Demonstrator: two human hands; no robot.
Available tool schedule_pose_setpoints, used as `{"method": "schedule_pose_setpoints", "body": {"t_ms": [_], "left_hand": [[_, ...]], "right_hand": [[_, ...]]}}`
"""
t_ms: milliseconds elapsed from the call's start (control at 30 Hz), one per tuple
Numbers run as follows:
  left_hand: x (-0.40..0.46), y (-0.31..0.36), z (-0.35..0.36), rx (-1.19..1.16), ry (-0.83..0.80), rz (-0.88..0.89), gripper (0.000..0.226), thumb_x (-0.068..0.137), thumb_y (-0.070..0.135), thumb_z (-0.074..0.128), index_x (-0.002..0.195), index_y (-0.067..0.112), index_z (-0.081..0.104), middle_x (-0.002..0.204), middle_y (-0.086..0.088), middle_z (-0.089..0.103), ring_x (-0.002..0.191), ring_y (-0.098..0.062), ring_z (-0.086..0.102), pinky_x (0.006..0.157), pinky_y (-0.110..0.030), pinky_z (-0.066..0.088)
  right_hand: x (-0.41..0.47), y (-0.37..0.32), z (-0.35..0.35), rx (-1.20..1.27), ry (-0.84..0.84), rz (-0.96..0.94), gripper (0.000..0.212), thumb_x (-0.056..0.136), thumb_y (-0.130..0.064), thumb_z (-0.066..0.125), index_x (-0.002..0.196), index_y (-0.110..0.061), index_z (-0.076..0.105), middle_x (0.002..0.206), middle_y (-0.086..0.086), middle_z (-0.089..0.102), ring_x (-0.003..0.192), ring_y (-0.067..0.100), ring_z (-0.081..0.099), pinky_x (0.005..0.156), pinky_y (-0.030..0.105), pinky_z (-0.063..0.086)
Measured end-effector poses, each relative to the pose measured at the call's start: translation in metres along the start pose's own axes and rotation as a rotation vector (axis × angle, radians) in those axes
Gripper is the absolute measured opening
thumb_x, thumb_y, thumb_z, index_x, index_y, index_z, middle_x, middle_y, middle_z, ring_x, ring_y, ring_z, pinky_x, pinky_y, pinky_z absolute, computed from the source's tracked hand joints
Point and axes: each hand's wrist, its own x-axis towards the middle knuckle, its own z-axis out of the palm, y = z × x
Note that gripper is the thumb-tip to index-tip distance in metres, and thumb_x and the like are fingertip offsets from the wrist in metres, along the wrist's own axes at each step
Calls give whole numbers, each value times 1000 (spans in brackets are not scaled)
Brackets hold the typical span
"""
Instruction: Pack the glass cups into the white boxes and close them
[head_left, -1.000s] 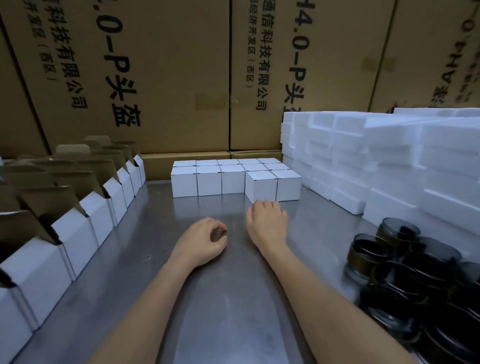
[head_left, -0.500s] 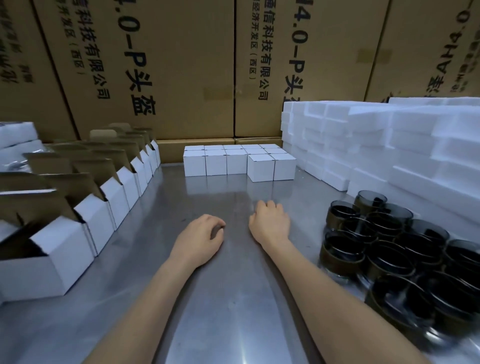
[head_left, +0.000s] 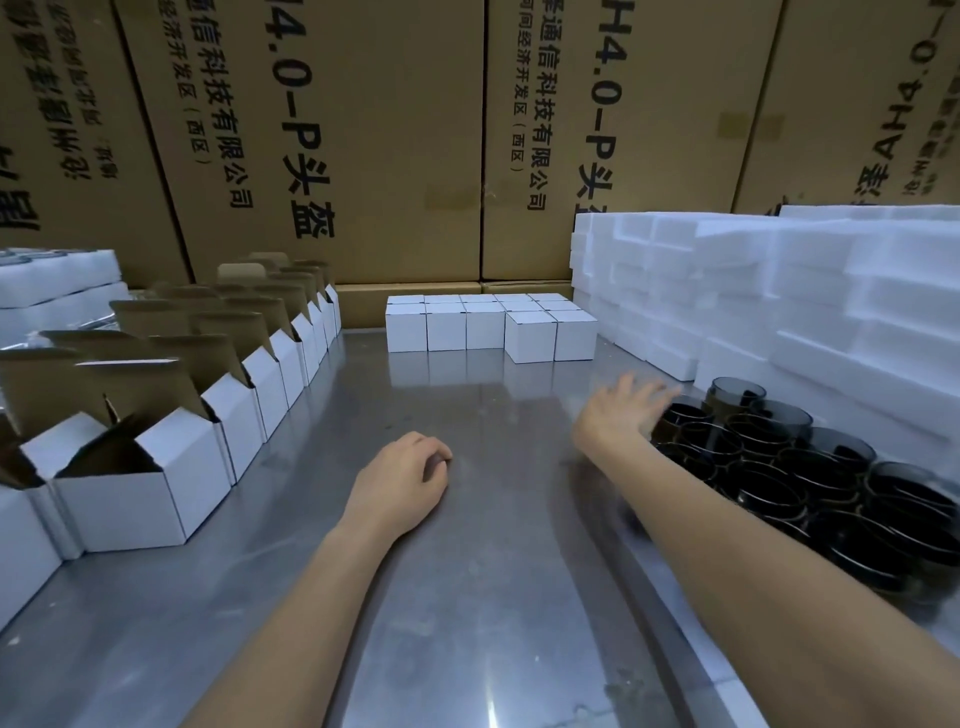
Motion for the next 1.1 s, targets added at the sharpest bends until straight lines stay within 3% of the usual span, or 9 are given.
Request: {"method": "schedule_pose_setpoints", "body": {"t_ms": [133, 300, 433, 600, 800, 867, 967, 1033, 1100], "left_hand": [[1, 0, -2, -8, -22, -2, 24, 95, 27, 46, 112, 30, 62, 120, 11, 56, 115, -13, 49, 86, -31, 45], [1, -1, -2, -16, -30, -3, 24, 95, 27, 46, 112, 30, 62, 120, 11, 56, 116, -12, 48, 86, -31, 45], [2, -1, -2, -34, -36, -9, 23, 94, 27, 47, 111, 30, 62, 119, 12, 56, 116, -11, 49, 86, -30, 44], [2, -1, -3, -40, -34, -10, 23, 93, 27, 48, 112, 29, 61, 118, 10, 56, 115, -13, 49, 86, -31, 45], [2, 1, -4, -52, -18, -12, 21, 88, 26, 50, 108, 21, 54, 108, 3, 56, 105, -22, 53, 69, -33, 39], [3, 0, -3, -93, -17, -9, 23, 87, 27, 52, 109, 21, 55, 110, 2, 58, 105, -23, 54, 70, -34, 42], [6, -4, 0, -194, 7, -43, 38, 87, 27, 59, 124, 21, 52, 123, 3, 58, 112, -20, 54, 88, -35, 46], [7, -6, 0, -250, 17, -78, 54, 87, 25, 62, 138, 20, 45, 134, 3, 53, 122, -17, 50, 101, -33, 41], [7, -5, 1, -271, -6, -79, 62, 87, 23, 61, 144, 20, 37, 141, 3, 48, 131, -15, 43, 108, -31, 35]], "right_hand": [[-2, 7, 0, 2, -90, 54, 51, 95, -28, 38, 143, -13, 36, 148, 15, 27, 137, 48, 22, 110, 64, 3], [0, 2, -7, 44, -78, -9, 48, 94, -23, 40, 141, -12, 39, 143, 14, 34, 134, 39, 34, 113, 57, 6], [-11, -18, -10, 130, -19, -122, 46, 94, -28, 42, 138, -13, 39, 140, 10, 38, 131, 35, 37, 112, 47, 15], [-44, -57, -15, 303, 42, -321, 40, 91, -21, 45, 130, -12, 41, 135, 12, 39, 126, 34, 39, 101, 43, 30], [-88, -88, -24, 423, 117, -541, 37, 91, -22, 47, 126, -10, 41, 133, 13, 39, 122, 34, 41, 97, 42, 34], [-91, -88, -23, 581, 225, -564, 35, 88, -14, 43, 123, -12, 44, 130, 10, 43, 119, 31, 43, 87, 38, 36], [-75, -73, -17, 977, 304, -442, 40, 86, -11, 44, 125, -18, 48, 132, 2, 44, 123, 24, 37, 86, 35, 37], [-59, -61, -9, 1218, 162, -305, 42, 86, -12, 48, 127, -20, 47, 135, 2, 40, 126, 20, 34, 91, 31, 33], [-48, -53, 1, 1388, -95, -274, 48, 87, -15, 54, 133, -17, 42, 137, 6, 35, 121, 18, 37, 101, 30, 31]]}}
